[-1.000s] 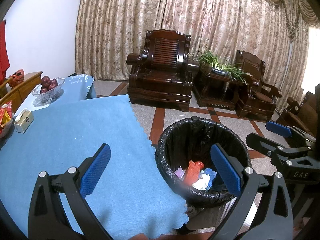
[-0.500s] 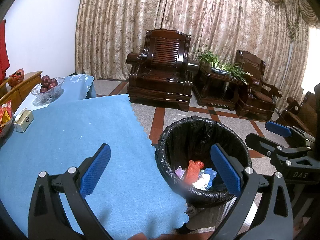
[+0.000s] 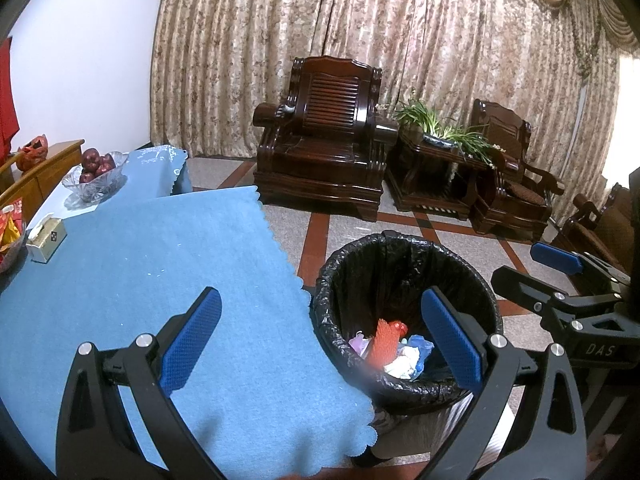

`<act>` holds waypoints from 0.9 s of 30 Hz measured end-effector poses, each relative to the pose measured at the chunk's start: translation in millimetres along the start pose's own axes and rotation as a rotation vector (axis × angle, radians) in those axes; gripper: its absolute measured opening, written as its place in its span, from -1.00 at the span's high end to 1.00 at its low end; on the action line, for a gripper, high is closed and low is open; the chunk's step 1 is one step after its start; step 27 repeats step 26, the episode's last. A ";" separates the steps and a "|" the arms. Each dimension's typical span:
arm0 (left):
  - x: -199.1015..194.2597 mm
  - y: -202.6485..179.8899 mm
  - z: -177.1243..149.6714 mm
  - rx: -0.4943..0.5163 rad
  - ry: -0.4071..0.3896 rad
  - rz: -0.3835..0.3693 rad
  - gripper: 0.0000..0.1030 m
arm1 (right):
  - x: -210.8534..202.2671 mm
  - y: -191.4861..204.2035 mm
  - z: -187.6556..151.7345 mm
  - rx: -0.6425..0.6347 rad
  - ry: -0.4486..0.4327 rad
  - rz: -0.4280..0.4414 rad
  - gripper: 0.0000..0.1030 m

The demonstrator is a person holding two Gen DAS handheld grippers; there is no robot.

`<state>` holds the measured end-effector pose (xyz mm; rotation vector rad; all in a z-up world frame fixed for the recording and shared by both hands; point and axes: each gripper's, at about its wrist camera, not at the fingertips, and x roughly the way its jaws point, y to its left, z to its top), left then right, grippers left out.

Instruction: Collect trash

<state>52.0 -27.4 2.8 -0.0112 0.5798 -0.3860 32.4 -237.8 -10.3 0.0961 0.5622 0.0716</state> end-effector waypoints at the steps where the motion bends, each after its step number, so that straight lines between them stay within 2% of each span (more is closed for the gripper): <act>1: -0.5 0.4 0.0 0.000 0.001 0.001 -0.89 | 0.0 0.1 0.1 0.000 0.001 0.000 -0.88; 27: -3.7 4.3 -4.2 -0.004 0.010 0.003 -0.89 | -0.8 -0.4 -4.3 0.001 0.013 0.001 -0.88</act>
